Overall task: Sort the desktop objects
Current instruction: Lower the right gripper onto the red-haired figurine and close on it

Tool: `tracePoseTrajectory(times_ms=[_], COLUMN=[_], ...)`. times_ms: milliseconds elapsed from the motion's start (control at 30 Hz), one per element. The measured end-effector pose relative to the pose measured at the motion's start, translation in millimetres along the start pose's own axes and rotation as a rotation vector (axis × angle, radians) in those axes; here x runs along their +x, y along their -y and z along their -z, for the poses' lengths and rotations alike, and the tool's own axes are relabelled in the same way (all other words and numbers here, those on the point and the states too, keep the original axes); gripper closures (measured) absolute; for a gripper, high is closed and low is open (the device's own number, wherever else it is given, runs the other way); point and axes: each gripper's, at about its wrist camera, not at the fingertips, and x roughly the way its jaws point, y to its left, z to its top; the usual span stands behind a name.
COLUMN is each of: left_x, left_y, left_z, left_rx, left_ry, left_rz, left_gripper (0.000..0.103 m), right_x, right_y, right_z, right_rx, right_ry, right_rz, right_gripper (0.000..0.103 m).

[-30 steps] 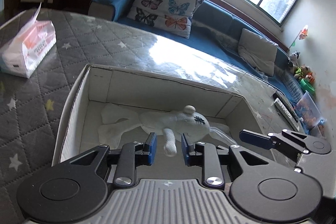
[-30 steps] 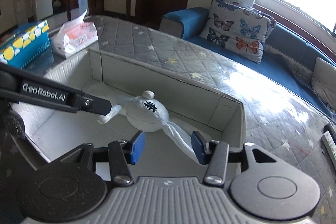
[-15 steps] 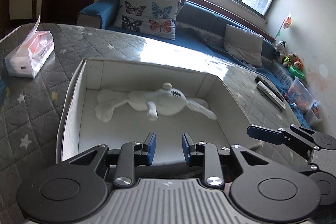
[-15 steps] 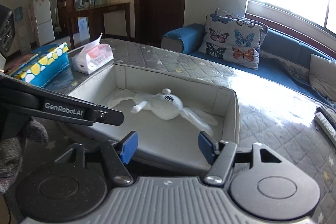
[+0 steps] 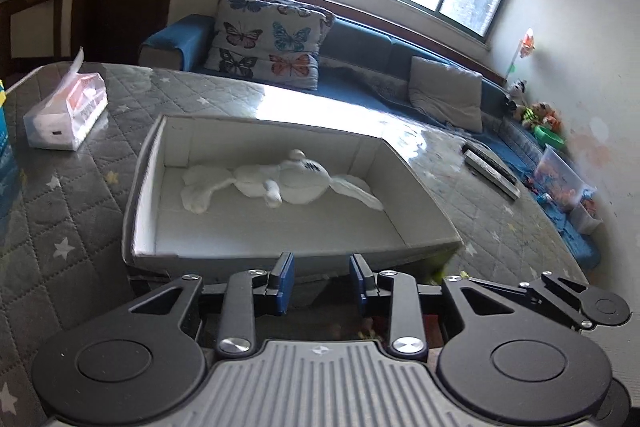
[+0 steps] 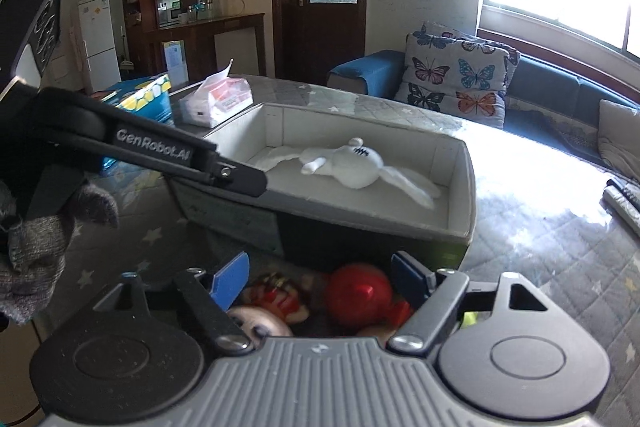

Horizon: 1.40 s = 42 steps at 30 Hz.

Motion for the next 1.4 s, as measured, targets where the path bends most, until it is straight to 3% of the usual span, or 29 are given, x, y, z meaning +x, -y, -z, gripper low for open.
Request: tracePoseTrajectory(times_ms=[500, 1100, 1400], left_x=[18, 31, 39], left_y=[1, -10, -16], left_z=[39, 40, 43], left_rx=[-0.042, -0.176, -0.26], left_ry=[-0.169, -0.208, -0.242], left_rz=[0.093, 0.164, 0.194], left_gripper=[0.07, 0.068, 0.064], right_x=[5, 20, 21], right_y=[-27, -33, -32], right_z=[38, 48, 51], right_rx=[-0.035, -0.029, -0.018], right_ry=[-0.051, -0.082, -0.087], right_rz=[-0.056, -0.088, -0.081], right_gripper=[0.017, 0.018, 0.024])
